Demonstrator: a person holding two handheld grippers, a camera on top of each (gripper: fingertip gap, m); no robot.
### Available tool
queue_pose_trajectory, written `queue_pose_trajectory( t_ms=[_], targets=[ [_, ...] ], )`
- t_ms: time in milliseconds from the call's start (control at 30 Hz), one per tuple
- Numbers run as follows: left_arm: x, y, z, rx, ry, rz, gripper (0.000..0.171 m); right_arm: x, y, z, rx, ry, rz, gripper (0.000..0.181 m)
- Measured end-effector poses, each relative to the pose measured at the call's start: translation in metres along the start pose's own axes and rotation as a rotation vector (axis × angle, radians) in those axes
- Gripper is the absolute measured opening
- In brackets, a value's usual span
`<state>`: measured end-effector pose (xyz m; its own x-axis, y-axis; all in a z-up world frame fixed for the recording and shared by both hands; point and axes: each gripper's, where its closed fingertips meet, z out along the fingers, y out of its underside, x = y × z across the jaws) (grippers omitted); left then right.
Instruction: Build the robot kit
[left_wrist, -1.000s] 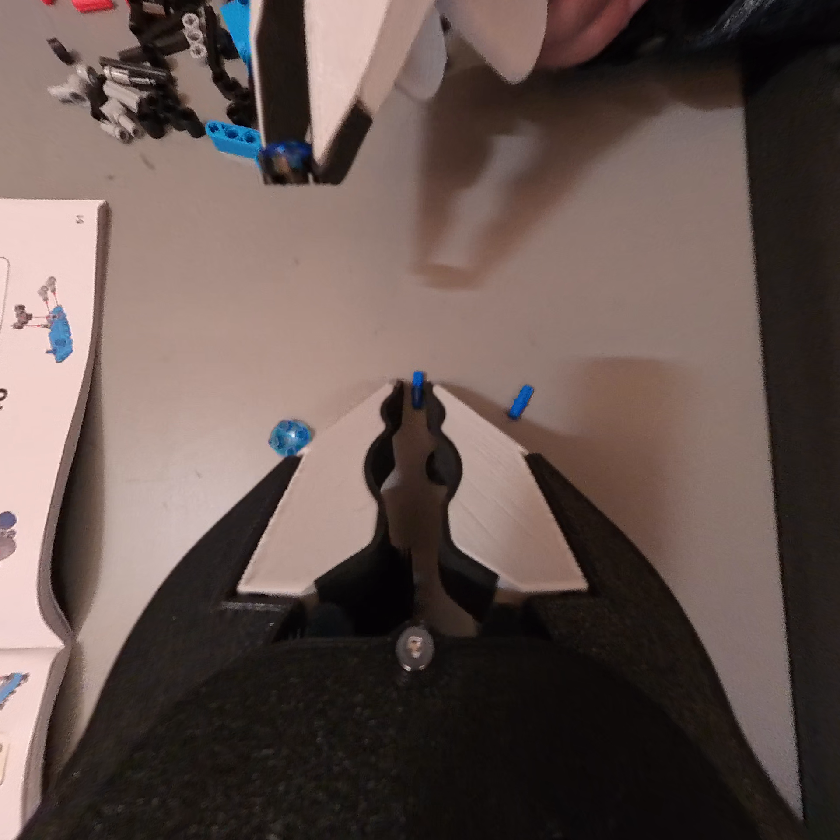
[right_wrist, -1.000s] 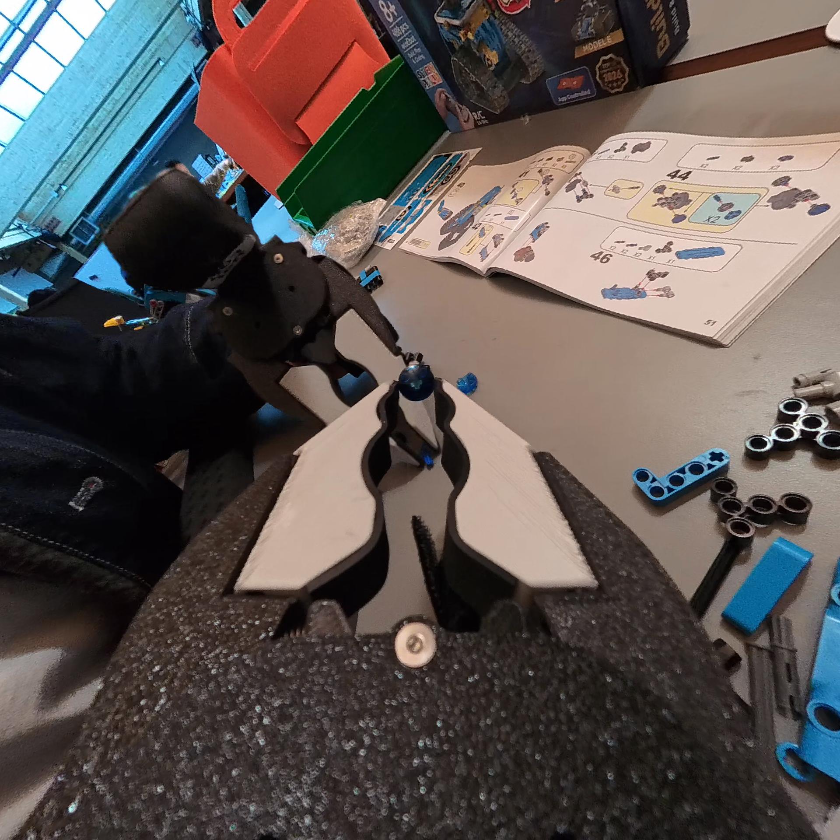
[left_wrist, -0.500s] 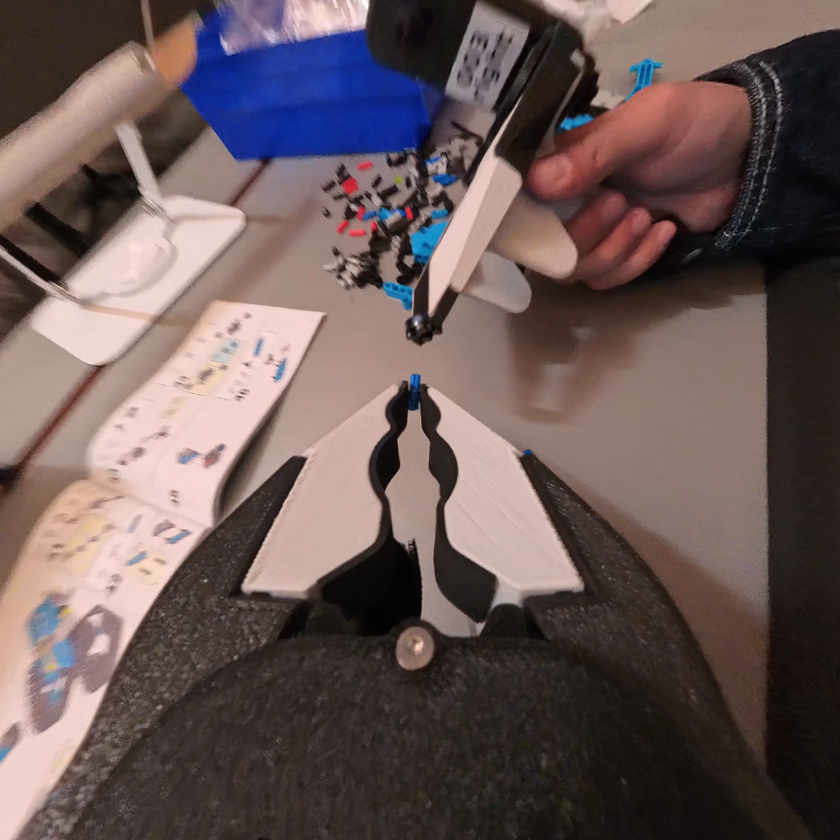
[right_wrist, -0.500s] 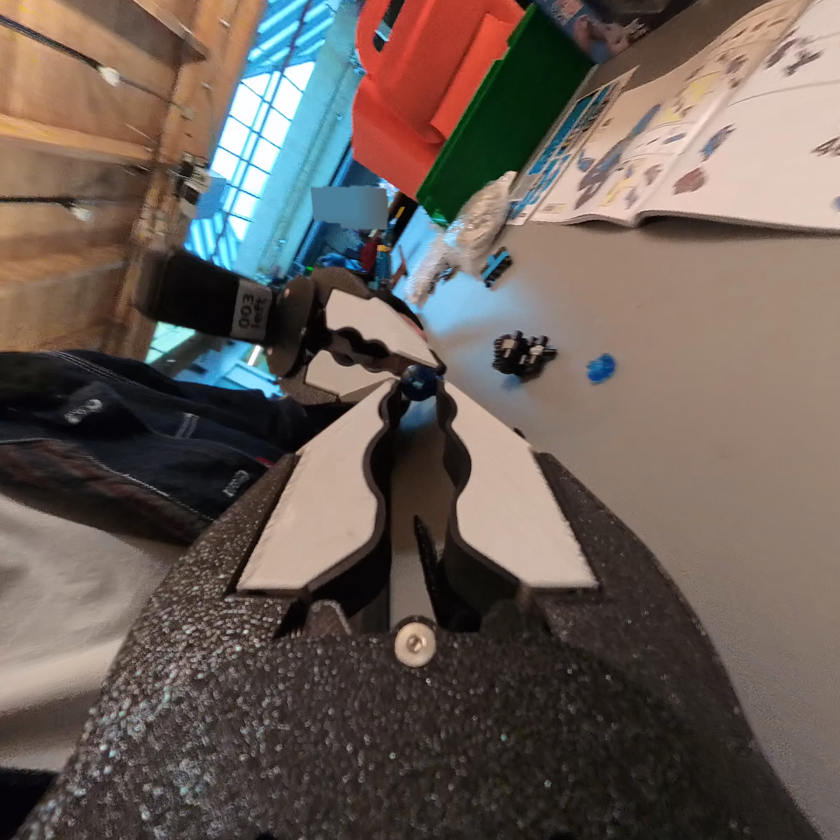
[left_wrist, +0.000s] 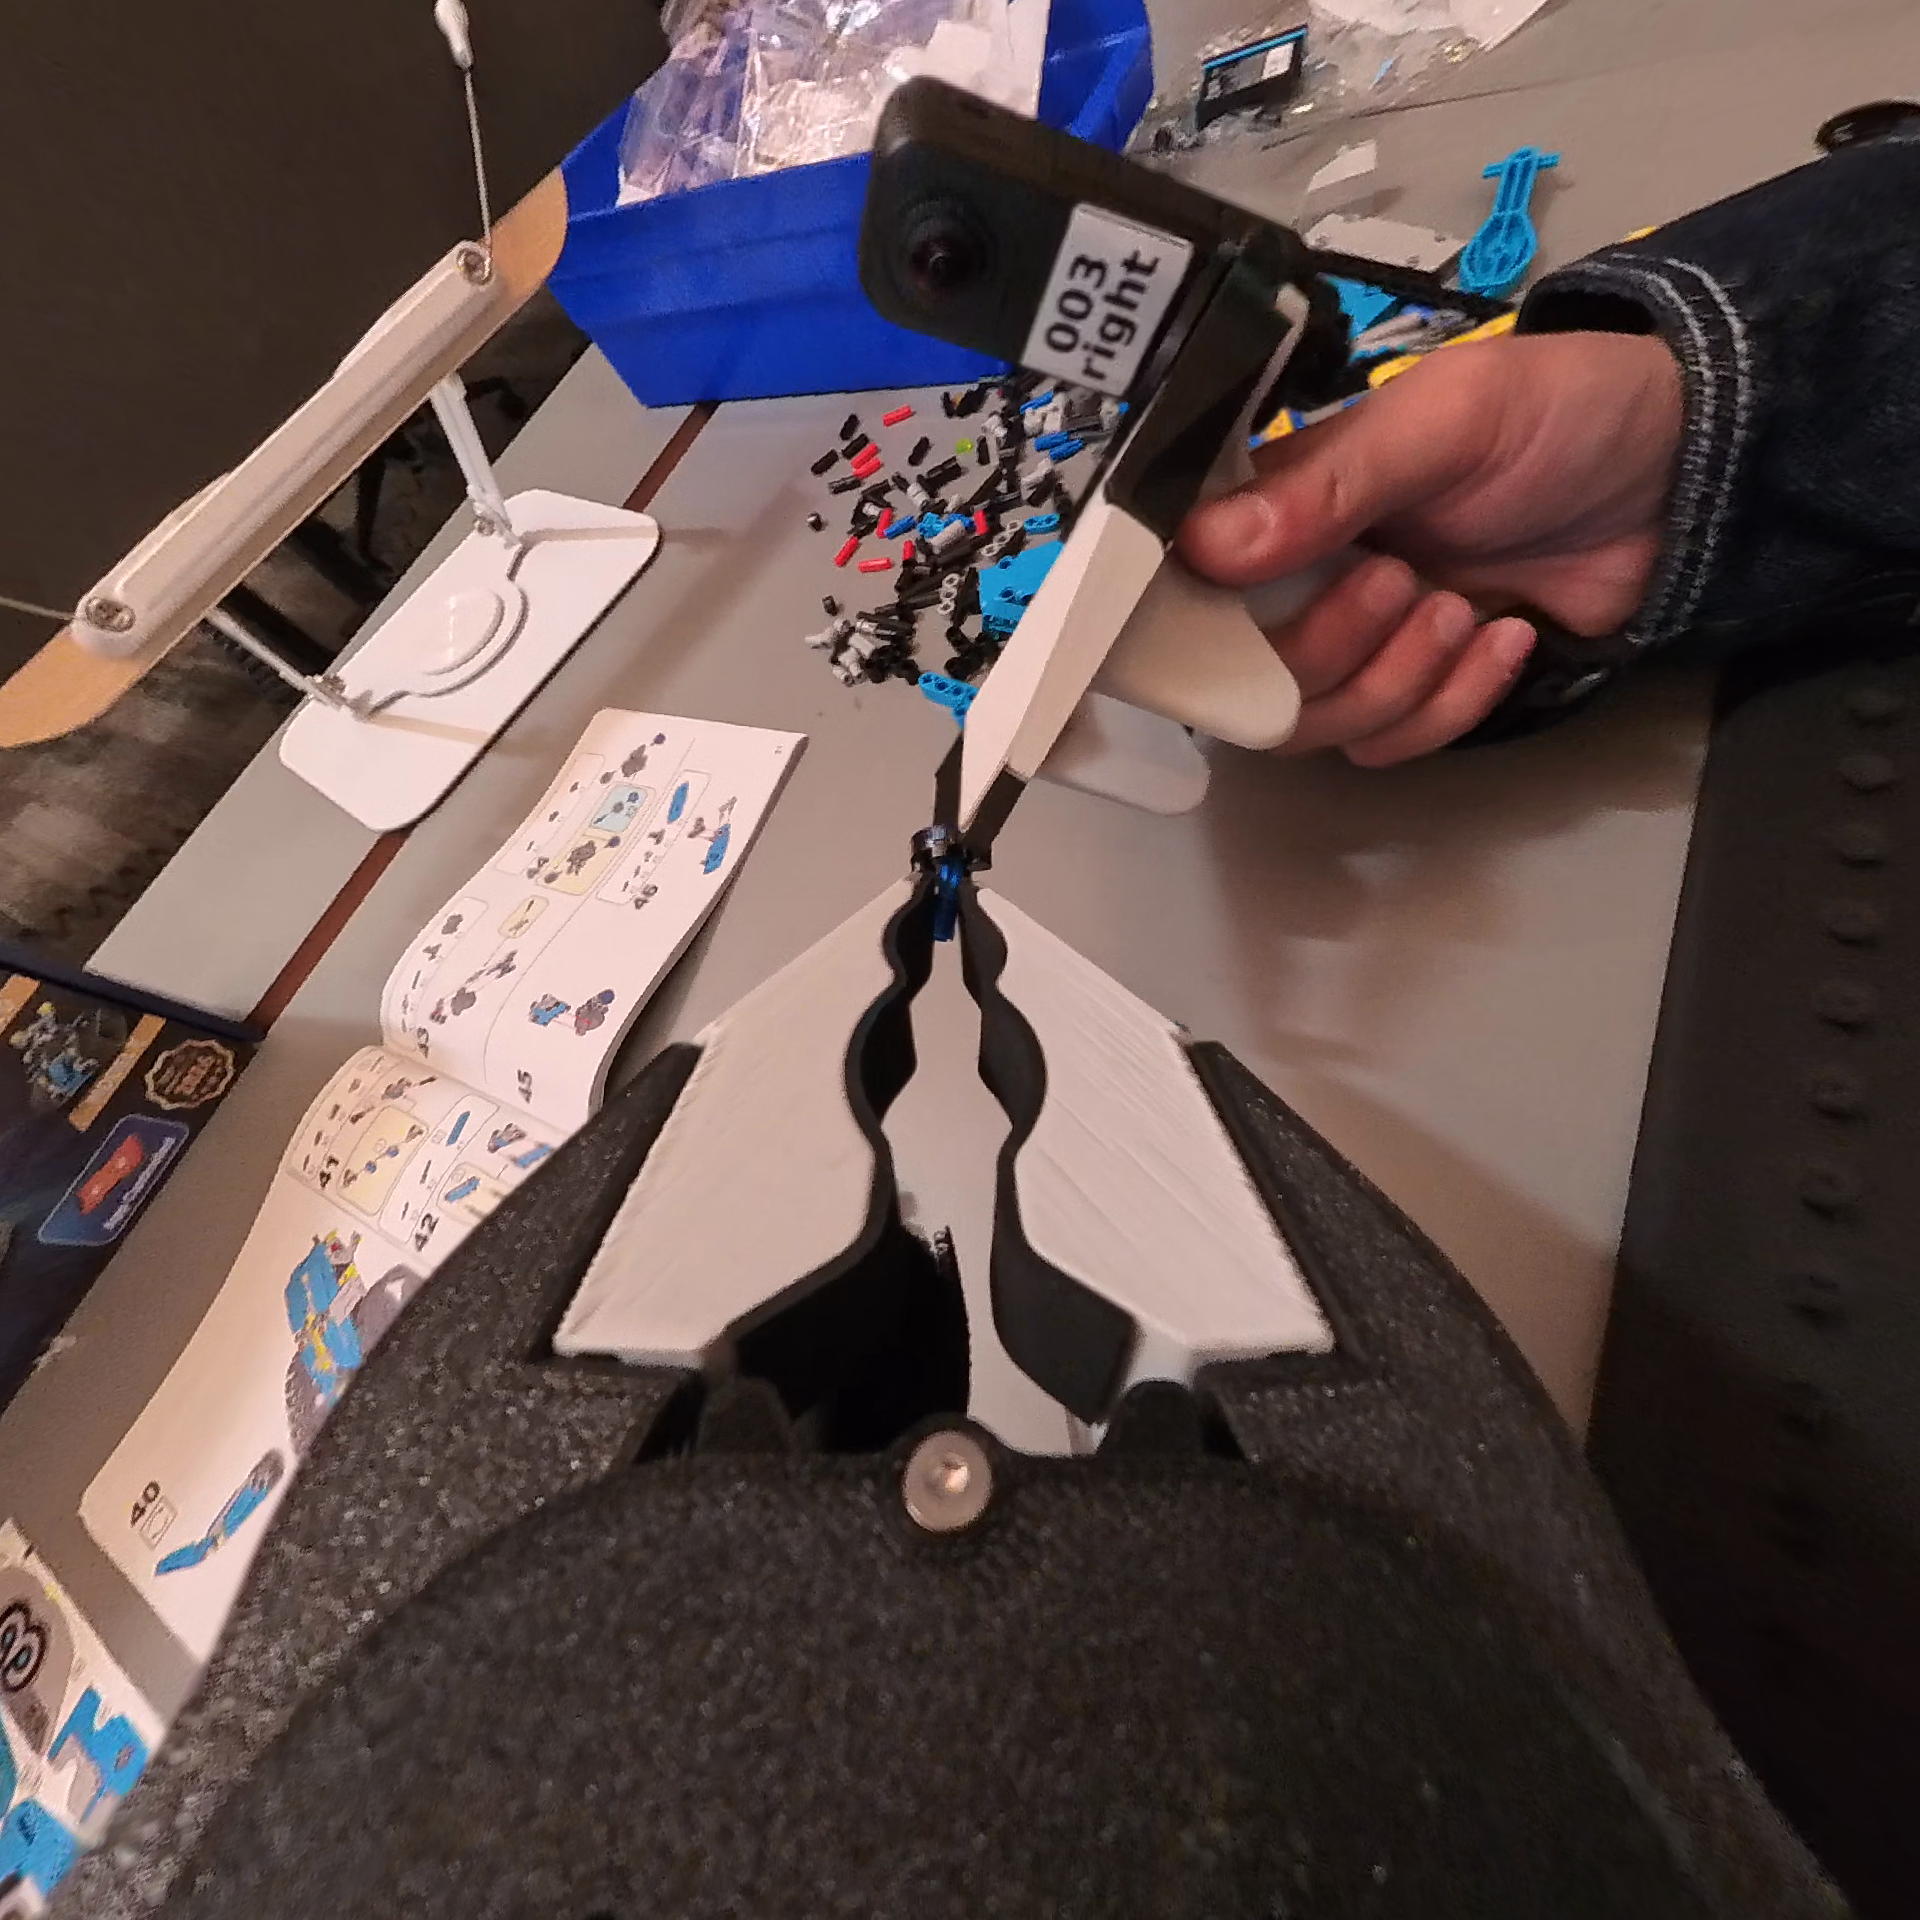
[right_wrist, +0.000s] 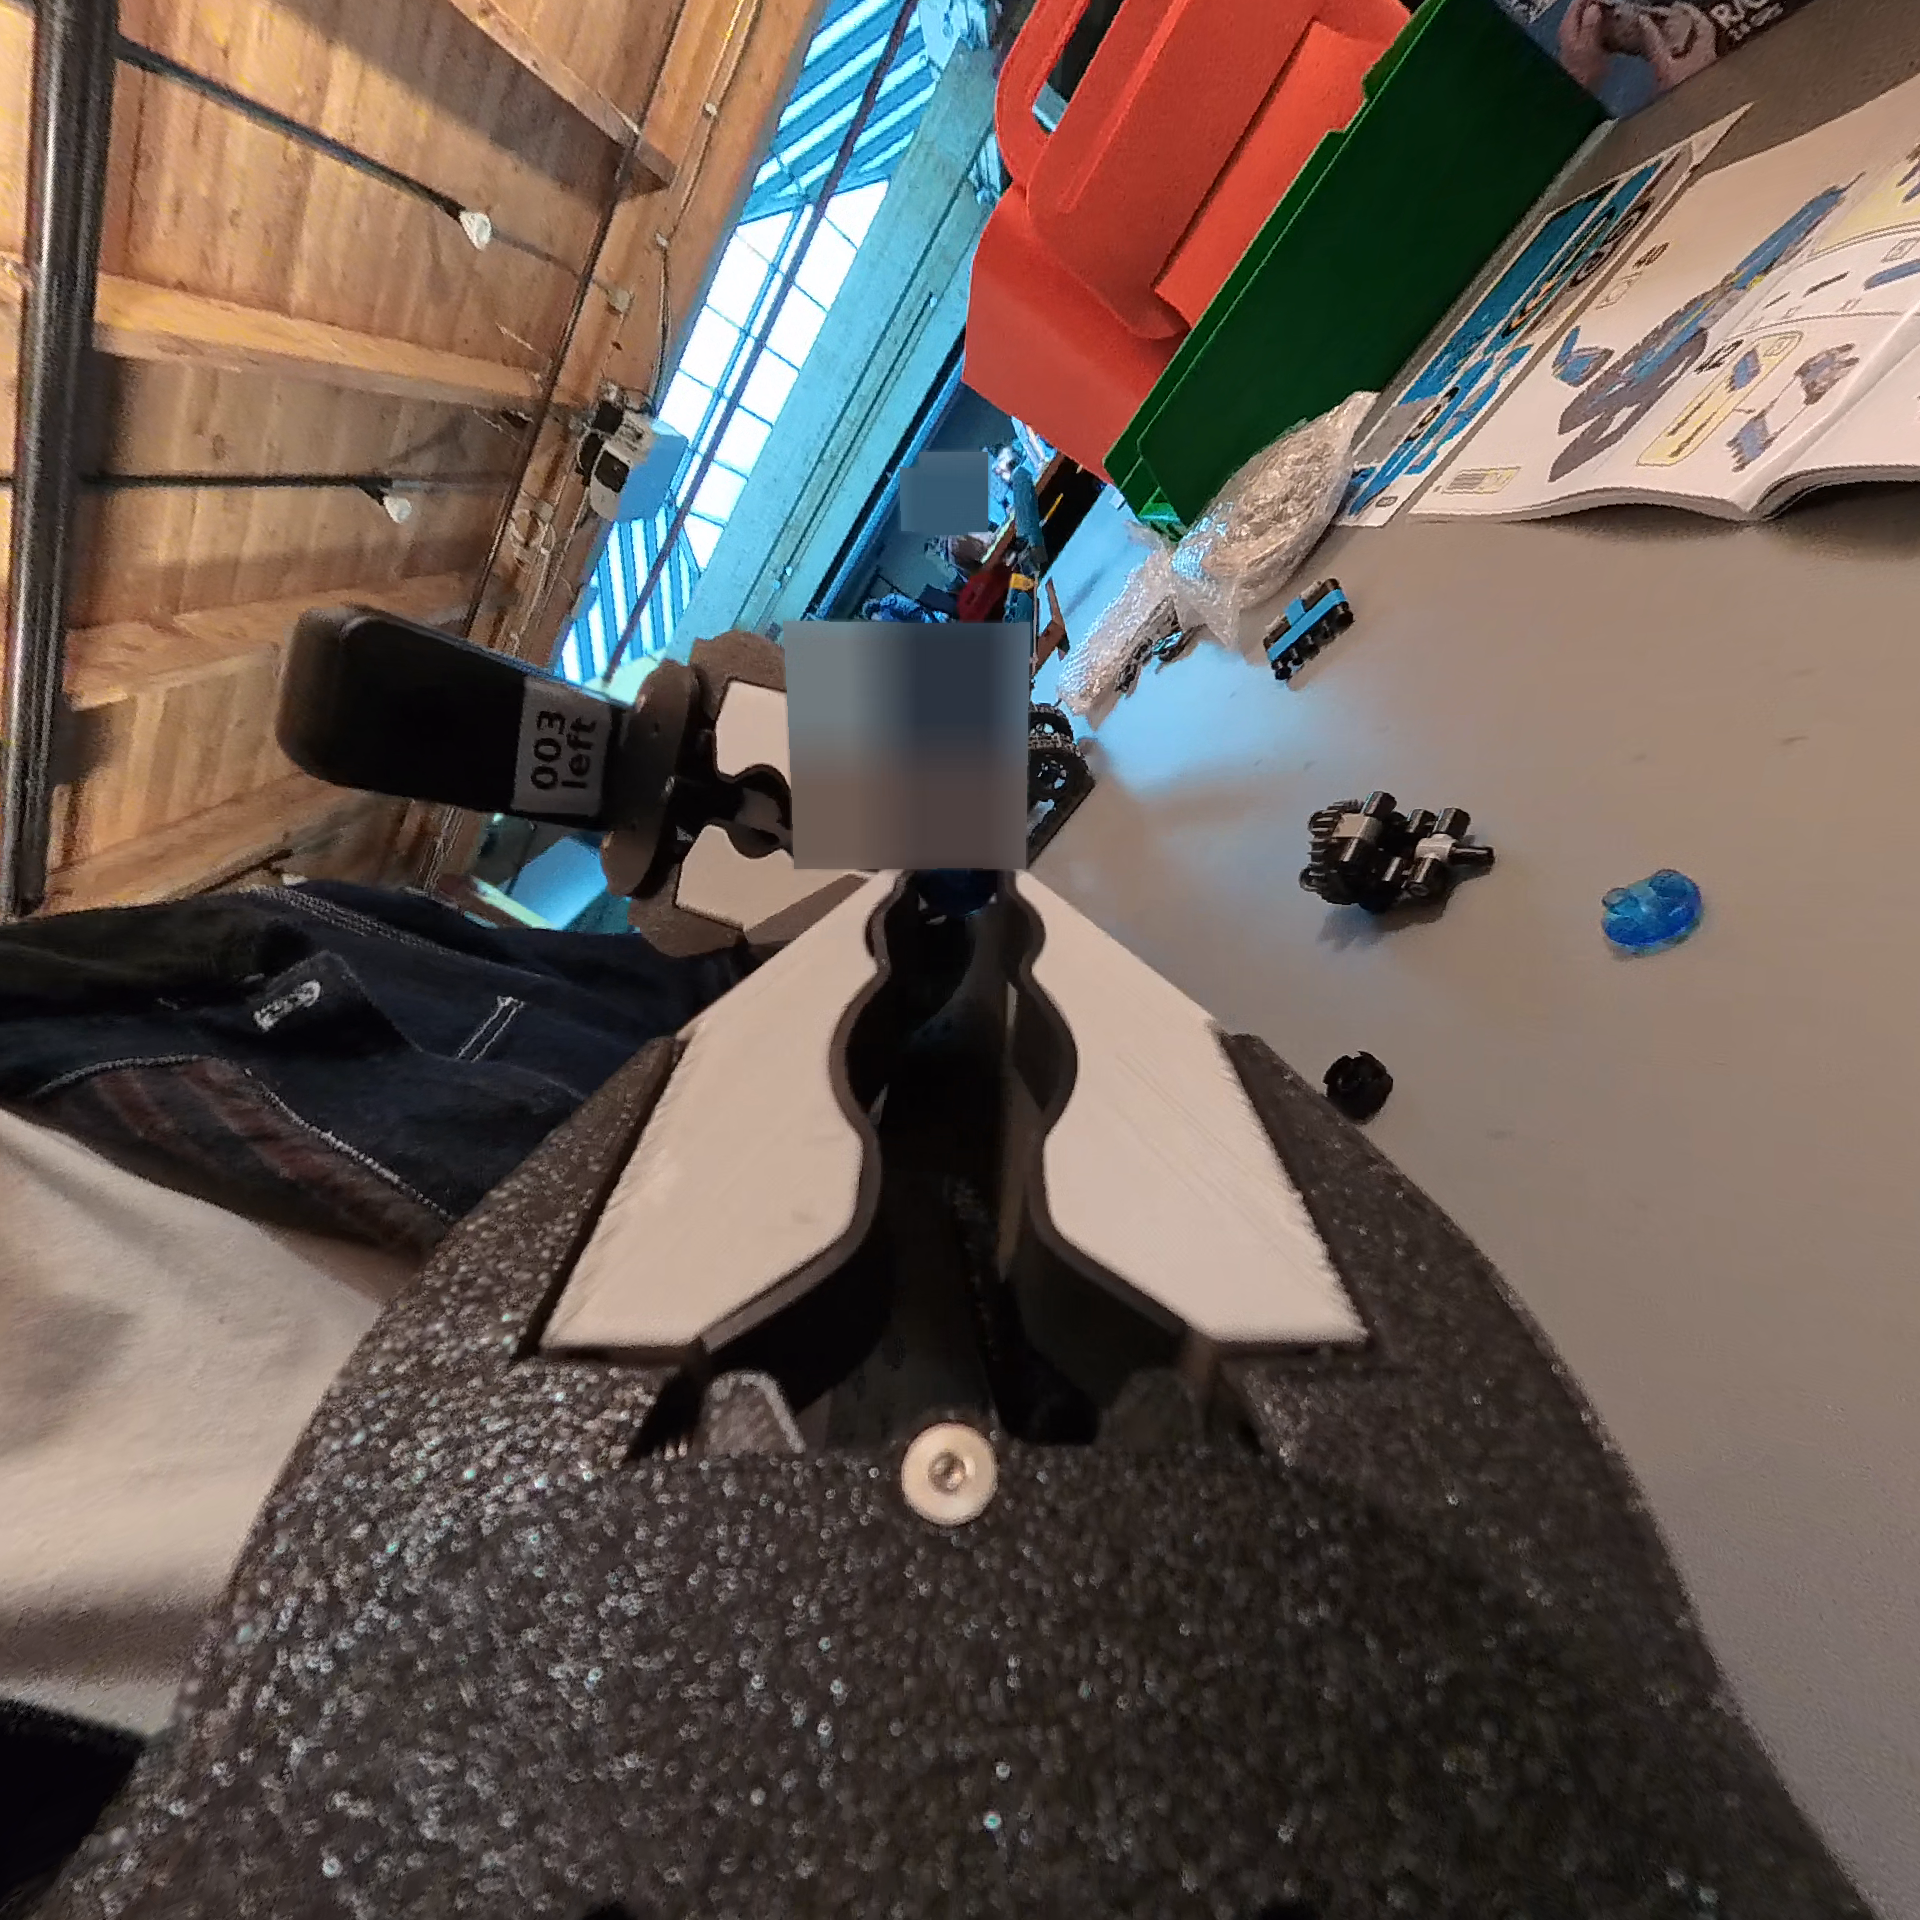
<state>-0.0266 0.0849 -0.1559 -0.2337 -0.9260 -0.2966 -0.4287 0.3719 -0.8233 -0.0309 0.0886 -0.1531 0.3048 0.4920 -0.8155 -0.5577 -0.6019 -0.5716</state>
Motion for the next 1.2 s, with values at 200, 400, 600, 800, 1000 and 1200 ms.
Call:
queue_pose_trajectory(
  t_ms=[200, 400, 600, 800, 1000, 1200],
  targets=[
    [-0.003, 0.007, 0.002, -0.101, -0.066, 0.040, 0.001, 0.008, 0.001, 0.003, 0.033, 0.046, 0.019, 0.014],
    [-0.011, 0.004, 0.005, -0.100, -0.101, -0.040, 0.001, 0.011, -0.005, 0.004, 0.125, 0.040, 0.105, 0.017],
    [-0.014, -0.011, 0.010, -0.024, -0.138, -0.062, 0.000, 0.006, -0.015, -0.004, 0.207, -0.065, 0.208, 0.015],
    [-0.012, -0.039, 0.003, 0.152, -0.117, -0.120, 0.000, -0.019, -0.026, -0.011, 0.268, -0.359, 0.389, 0.014],
    [-0.013, -0.031, -0.007, 0.180, -0.135, -0.143, 0.000, -0.013, -0.036, -0.023, 0.273, -0.251, 0.280, 0.014],
    [-0.042, 0.014, -0.028, 0.077, -0.175, -0.254, 0.001, 0.002, -0.044, -0.039, 0.284, -0.035, 0.109, 0.014]
  ],
)
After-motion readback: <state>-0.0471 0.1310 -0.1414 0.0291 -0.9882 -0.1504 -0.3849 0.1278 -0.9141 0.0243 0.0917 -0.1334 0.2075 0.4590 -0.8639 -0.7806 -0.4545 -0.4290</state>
